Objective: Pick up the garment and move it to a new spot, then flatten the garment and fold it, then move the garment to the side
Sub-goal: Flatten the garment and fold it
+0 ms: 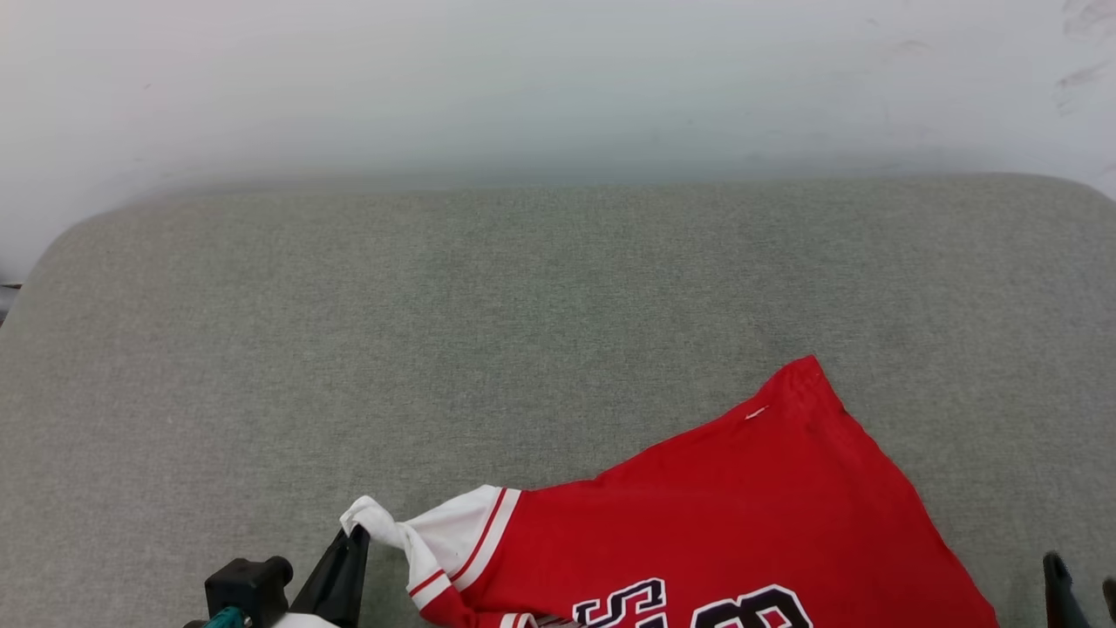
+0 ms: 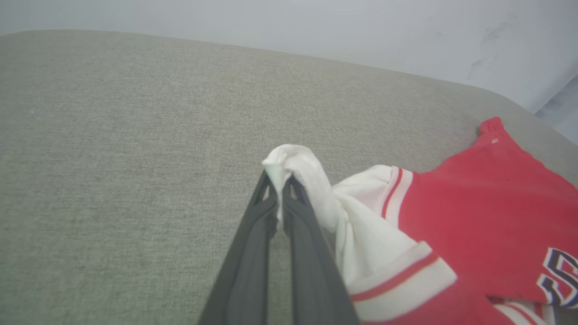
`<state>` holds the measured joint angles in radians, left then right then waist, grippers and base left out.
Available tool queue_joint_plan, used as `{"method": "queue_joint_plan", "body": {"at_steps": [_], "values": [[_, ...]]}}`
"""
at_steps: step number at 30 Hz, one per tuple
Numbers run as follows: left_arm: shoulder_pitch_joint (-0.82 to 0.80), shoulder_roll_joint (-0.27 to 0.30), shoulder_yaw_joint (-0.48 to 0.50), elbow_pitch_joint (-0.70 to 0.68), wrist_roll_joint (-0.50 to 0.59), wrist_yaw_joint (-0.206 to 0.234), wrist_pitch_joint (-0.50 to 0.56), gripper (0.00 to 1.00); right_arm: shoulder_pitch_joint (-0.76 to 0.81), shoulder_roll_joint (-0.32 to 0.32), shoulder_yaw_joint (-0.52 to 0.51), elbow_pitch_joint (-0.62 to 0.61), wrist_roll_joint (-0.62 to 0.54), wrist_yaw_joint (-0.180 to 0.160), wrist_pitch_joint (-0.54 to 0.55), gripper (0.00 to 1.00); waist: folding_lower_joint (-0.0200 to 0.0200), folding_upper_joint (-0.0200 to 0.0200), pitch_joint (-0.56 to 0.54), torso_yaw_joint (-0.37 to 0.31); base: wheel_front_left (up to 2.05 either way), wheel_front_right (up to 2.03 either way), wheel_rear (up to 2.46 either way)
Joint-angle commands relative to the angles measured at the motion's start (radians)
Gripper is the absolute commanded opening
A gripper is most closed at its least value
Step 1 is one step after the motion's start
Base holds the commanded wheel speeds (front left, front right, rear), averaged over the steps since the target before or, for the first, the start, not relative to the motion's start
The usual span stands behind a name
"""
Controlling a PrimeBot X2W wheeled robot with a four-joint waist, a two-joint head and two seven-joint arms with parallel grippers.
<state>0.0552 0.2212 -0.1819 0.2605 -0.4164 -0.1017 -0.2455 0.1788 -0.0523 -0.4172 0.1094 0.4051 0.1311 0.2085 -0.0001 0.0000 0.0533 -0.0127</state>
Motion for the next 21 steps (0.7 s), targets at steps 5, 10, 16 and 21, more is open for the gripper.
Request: {"method": "queue_joint_plan", "body": {"at_steps": [5,10,16,21], "values": [[-0.04,-0.011,-0.011,0.003,0.008,-0.001,-0.007,0.0,-0.097,-0.026,0.044,0.033,-0.029,-0.001,-0.168,1.0,0.0001,0.0,0.019,0.021,0.0,0.0,0.0],[-0.081,-0.026,-0.02,0.007,0.015,-0.002,-0.014,0.0,-0.225,-0.083,0.133,0.106,-0.049,-0.001,-0.188,1.0,0.0001,0.0,0.054,0.039,0.0,0.0,0.0],[-0.132,-0.042,-0.032,0.002,0.022,-0.008,-0.016,0.0,-0.403,-0.197,0.267,0.205,-0.019,-0.001,0.005,1.0,0.0001,0.0,0.108,0.072,0.0,0.0,0.0],[-0.167,-0.054,-0.042,-0.005,0.027,-0.012,-0.019,0.0,-0.532,-0.301,0.4,0.239,0.037,-0.001,0.253,1.0,0.0001,0.0,0.149,0.099,0.0,0.0,0.0]]}}
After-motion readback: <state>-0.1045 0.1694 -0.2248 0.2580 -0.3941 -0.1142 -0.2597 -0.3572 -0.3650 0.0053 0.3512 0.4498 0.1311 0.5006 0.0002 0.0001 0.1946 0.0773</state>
